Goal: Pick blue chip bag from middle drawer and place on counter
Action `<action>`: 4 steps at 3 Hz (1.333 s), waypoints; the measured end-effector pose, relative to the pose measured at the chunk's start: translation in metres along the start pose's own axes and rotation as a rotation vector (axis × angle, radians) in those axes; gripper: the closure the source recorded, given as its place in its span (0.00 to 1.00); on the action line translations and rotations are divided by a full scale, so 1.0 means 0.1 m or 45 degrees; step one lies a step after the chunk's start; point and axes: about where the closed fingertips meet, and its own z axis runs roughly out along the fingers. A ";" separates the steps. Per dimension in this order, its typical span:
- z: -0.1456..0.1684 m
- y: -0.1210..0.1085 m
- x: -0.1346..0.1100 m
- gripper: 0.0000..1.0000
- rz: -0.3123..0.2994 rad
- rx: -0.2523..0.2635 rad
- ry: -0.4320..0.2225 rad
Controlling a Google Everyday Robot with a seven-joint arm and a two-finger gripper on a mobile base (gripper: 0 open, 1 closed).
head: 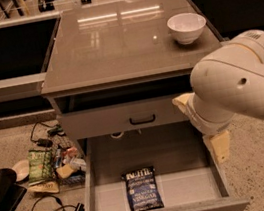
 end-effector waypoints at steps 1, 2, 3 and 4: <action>0.61 0.06 -0.41 0.00 -0.190 -0.040 -0.103; 1.51 0.23 -1.01 0.00 -0.439 -0.128 -0.180; 2.25 0.39 -1.49 0.00 -0.643 -0.184 -0.203; 2.80 0.45 -1.73 0.00 -0.796 -0.215 -0.180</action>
Offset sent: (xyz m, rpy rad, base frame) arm -0.0037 0.1505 -0.2787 -0.0981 0.2188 0.6251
